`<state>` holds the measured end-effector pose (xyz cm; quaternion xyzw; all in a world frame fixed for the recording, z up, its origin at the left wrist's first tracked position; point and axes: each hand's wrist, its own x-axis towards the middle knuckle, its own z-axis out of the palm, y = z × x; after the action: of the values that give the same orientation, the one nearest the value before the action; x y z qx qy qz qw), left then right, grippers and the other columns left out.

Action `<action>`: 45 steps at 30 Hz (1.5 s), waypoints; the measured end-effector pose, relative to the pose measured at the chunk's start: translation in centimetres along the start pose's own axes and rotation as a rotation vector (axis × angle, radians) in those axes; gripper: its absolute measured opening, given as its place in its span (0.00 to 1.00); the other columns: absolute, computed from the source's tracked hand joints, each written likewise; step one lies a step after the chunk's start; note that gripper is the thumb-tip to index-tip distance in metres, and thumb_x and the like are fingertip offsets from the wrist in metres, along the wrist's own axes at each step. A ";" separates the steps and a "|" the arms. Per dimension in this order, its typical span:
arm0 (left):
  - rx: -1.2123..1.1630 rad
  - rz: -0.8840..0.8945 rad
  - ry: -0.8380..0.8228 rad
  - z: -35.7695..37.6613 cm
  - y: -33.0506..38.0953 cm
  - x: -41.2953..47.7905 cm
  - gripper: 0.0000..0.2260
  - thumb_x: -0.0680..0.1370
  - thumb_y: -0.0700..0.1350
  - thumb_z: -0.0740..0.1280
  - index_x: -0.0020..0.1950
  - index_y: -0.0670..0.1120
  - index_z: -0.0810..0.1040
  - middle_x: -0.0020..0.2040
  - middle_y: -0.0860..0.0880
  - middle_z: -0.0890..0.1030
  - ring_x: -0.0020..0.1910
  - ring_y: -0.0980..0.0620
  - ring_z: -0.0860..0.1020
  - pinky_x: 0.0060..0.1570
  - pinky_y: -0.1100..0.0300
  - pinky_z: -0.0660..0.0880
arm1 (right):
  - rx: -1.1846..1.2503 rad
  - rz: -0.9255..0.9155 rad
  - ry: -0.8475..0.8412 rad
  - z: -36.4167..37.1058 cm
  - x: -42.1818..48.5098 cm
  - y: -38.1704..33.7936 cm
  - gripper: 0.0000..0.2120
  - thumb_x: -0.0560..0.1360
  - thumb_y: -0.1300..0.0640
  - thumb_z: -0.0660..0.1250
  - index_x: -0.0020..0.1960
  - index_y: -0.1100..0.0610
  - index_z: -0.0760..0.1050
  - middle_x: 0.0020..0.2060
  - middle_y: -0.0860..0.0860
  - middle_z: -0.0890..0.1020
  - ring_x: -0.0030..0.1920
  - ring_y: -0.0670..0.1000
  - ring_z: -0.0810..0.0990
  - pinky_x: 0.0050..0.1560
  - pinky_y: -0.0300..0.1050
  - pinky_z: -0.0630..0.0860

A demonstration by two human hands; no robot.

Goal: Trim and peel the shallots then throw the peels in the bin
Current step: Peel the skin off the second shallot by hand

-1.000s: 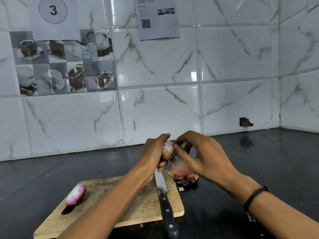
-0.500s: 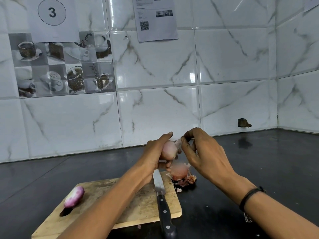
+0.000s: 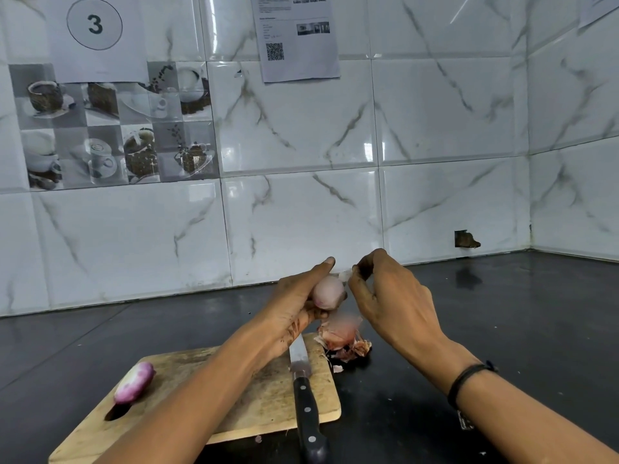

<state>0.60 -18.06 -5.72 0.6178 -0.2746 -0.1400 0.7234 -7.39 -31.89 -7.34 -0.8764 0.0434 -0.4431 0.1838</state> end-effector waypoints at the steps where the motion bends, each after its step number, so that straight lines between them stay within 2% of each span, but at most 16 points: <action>1: 0.001 0.002 -0.001 0.0 0.0 0.0 0.16 0.76 0.54 0.72 0.43 0.41 0.85 0.42 0.37 0.84 0.31 0.49 0.78 0.32 0.59 0.74 | -0.017 0.022 -0.006 0.0 0.0 0.2 0.11 0.83 0.46 0.58 0.54 0.53 0.71 0.48 0.46 0.79 0.46 0.52 0.79 0.39 0.48 0.70; 7: 0.017 -0.018 -0.003 -0.2 0.0 0.4 0.19 0.75 0.57 0.71 0.40 0.41 0.86 0.41 0.38 0.84 0.29 0.48 0.76 0.29 0.60 0.73 | -0.110 0.123 -0.101 0.0 0.2 1.1 0.09 0.82 0.49 0.58 0.53 0.55 0.69 0.48 0.49 0.79 0.46 0.55 0.78 0.41 0.50 0.73; 10: 0.059 -0.035 0.009 -0.1 -0.1 0.3 0.22 0.74 0.59 0.71 0.43 0.38 0.83 0.41 0.38 0.85 0.27 0.48 0.73 0.26 0.61 0.70 | -0.119 0.112 -0.174 0.3 0.3 1.2 0.07 0.80 0.51 0.62 0.53 0.54 0.72 0.49 0.48 0.80 0.48 0.54 0.80 0.45 0.51 0.78; 13: 0.120 -0.048 0.035 -0.1 0.0 0.0 0.22 0.75 0.61 0.69 0.43 0.40 0.79 0.40 0.38 0.85 0.25 0.50 0.68 0.23 0.63 0.64 | -0.063 0.063 -0.185 0.3 0.2 1.1 0.07 0.78 0.53 0.65 0.56 0.51 0.74 0.50 0.45 0.82 0.48 0.51 0.81 0.45 0.51 0.79; 17: 0.215 -0.050 0.072 -0.6 0.0 -0.1 0.22 0.79 0.61 0.63 0.38 0.43 0.76 0.33 0.41 0.81 0.24 0.52 0.64 0.22 0.64 0.59 | 0.007 0.007 -0.180 0.4 0.2 0.9 0.07 0.82 0.49 0.62 0.55 0.49 0.76 0.45 0.45 0.84 0.47 0.50 0.81 0.45 0.51 0.80; 19: 0.219 -0.061 0.070 -0.5 -0.2 -0.2 0.23 0.81 0.60 0.60 0.36 0.43 0.75 0.31 0.42 0.79 0.23 0.52 0.63 0.22 0.64 0.58 | -0.033 -0.027 -0.213 0.5 0.0 0.6 0.13 0.82 0.44 0.60 0.49 0.50 0.77 0.40 0.45 0.83 0.44 0.50 0.81 0.43 0.49 0.79; 21: 0.219 -0.077 0.082 -0.4 -0.3 -0.2 0.23 0.83 0.58 0.57 0.37 0.43 0.74 0.28 0.44 0.77 0.23 0.53 0.63 0.21 0.65 0.57 | -0.001 -0.056 -0.206 0.6 0.0 0.6 0.11 0.81 0.44 0.62 0.50 0.49 0.78 0.42 0.43 0.83 0.43 0.47 0.81 0.44 0.49 0.79; 23: 0.208 -0.092 0.097 -0.4 -0.3 -0.2 0.22 0.83 0.57 0.56 0.41 0.41 0.75 0.28 0.45 0.76 0.22 0.54 0.63 0.21 0.65 0.57 | 0.092 -0.070 -0.163 0.5 0.1 0.5 0.07 0.81 0.49 0.63 0.55 0.48 0.78 0.44 0.40 0.81 0.44 0.43 0.80 0.45 0.48 0.80; 27: 0.178 -0.102 0.094 -0.4 -0.2 -0.3 0.23 0.84 0.55 0.55 0.44 0.38 0.76 0.29 0.42 0.77 0.21 0.54 0.63 0.19 0.66 0.56 | 0.158 -0.103 -0.106 0.0 0.2 0.2 0.10 0.80 0.56 0.62 0.57 0.47 0.79 0.49 0.39 0.83 0.48 0.40 0.80 0.48 0.44 0.79; 31: 0.224 -0.107 0.083 -0.2 -0.1 -0.6 0.24 0.84 0.56 0.54 0.43 0.38 0.77 0.28 0.42 0.77 0.19 0.54 0.62 0.18 0.67 0.56 | 0.128 -0.110 -0.098 0.0 0.0 0.1 0.07 0.81 0.48 0.62 0.54 0.45 0.77 0.43 0.38 0.82 0.44 0.40 0.80 0.43 0.43 0.77; 34: 0.245 -0.103 0.083 -0.2 0.0 -0.6 0.24 0.84 0.56 0.54 0.44 0.38 0.77 0.28 0.42 0.77 0.19 0.55 0.61 0.18 0.67 0.56 | 0.051 -0.157 -0.108 0.2 0.0 0.4 0.09 0.78 0.54 0.65 0.57 0.45 0.77 0.49 0.37 0.82 0.48 0.40 0.79 0.46 0.46 0.78; 37: 0.252 -0.108 0.090 -0.2 0.1 -0.7 0.25 0.84 0.58 0.54 0.45 0.38 0.77 0.28 0.43 0.77 0.18 0.55 0.61 0.17 0.68 0.56 | 0.130 -0.109 -0.113 0.4 0.1 0.7 0.07 0.81 0.48 0.63 0.57 0.46 0.76 0.46 0.40 0.83 0.46 0.41 0.80 0.46 0.47 0.79; 40: 0.295 -0.111 0.098 0.0 0.3 -0.8 0.26 0.84 0.59 0.53 0.43 0.39 0.76 0.28 0.44 0.76 0.17 0.56 0.60 0.18 0.69 0.55 | 0.208 -0.141 -0.119 0.5 0.0 0.4 0.10 0.82 0.44 0.61 0.55 0.46 0.77 0.43 0.39 0.82 0.44 0.40 0.81 0.46 0.43 0.78; 42: 0.335 -0.105 0.120 0.0 0.3 -0.8 0.26 0.83 0.61 0.52 0.43 0.40 0.73 0.28 0.45 0.74 0.17 0.56 0.59 0.19 0.68 0.55 | 0.276 -0.187 -0.117 0.3 0.0 0.0 0.09 0.83 0.46 0.61 0.54 0.47 0.78 0.41 0.38 0.82 0.44 0.38 0.81 0.43 0.33 0.74; 45: 0.382 -0.089 0.156 0.0 0.3 -0.7 0.25 0.82 0.63 0.51 0.43 0.44 0.72 0.27 0.46 0.71 0.19 0.55 0.59 0.21 0.66 0.55 | 0.282 -0.274 -0.114 0.0 -0.2 -0.6 0.08 0.83 0.51 0.64 0.52 0.50 0.81 0.36 0.37 0.82 0.44 0.37 0.81 0.42 0.29 0.73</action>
<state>-0.03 -17.58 -5.63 0.7642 -0.2117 -0.0691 0.6053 -7.61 -31.34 -7.28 -0.8633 -0.1490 -0.4152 0.2451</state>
